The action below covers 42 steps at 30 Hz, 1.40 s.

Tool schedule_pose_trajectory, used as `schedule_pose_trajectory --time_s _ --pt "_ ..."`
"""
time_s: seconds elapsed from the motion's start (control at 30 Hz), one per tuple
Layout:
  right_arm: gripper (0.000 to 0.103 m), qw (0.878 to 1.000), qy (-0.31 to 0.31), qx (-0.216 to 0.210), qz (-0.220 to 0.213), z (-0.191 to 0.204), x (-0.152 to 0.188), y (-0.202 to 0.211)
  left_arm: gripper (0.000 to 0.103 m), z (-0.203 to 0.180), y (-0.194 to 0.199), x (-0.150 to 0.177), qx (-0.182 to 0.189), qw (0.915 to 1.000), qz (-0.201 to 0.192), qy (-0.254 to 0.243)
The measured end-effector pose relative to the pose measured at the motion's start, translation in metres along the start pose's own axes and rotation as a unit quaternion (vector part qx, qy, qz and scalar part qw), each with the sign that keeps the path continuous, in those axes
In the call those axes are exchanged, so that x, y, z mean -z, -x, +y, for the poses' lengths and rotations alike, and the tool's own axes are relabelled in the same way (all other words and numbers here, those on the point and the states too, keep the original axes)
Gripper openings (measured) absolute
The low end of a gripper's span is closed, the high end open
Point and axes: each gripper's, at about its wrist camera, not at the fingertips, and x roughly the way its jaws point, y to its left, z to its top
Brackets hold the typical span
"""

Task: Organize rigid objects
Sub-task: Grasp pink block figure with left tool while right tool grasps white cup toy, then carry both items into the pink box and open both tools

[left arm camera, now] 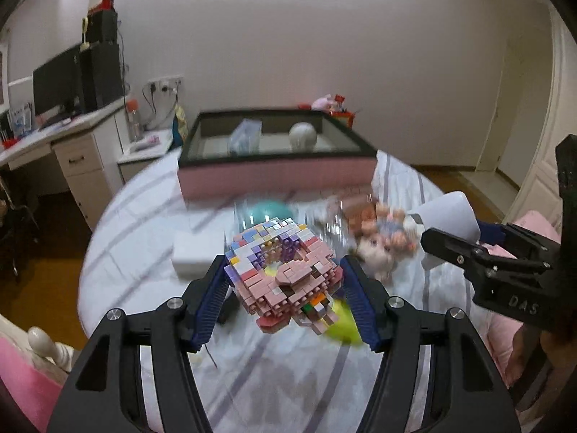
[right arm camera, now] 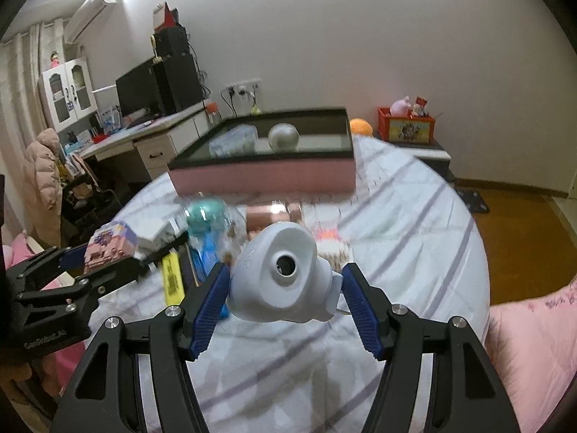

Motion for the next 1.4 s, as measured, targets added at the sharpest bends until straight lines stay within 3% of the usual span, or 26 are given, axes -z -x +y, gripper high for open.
schedule_pose_trajectory --time_s 0.37,0.83,1.13,1.23,1.33,1.4 --pt "0.066 0.998 0.038 -0.002 -0.054 0.024 -0.056 0.007 0.064 0.004 0.001 -0.057 -0.026 0.9983 -0.051 -0.012" --pt "0.066 0.996 0.067 0.0 -0.057 0.018 -0.117 -0.032 0.064 0.024 -0.052 -0.13 -0.031 0.9974 -0.05 -0.04" --pt "0.066 0.997 0.079 0.007 -0.015 0.005 -0.169 -0.106 0.064 0.044 -0.145 -0.187 -0.013 0.9987 0.014 -0.047" --pt "0.066 0.997 0.081 0.016 0.007 0.001 -0.184 -0.14 0.064 0.045 -0.176 -0.197 -0.033 0.997 0.036 -0.061" --pt "0.066 0.996 0.079 0.02 0.035 -0.005 -0.194 -0.171 0.064 0.048 -0.209 -0.205 -0.018 0.9955 0.068 -0.063" --pt "0.066 0.995 0.079 0.02 0.052 -0.008 -0.198 -0.188 0.064 0.049 -0.229 -0.208 -0.04 0.9925 0.086 -0.078"
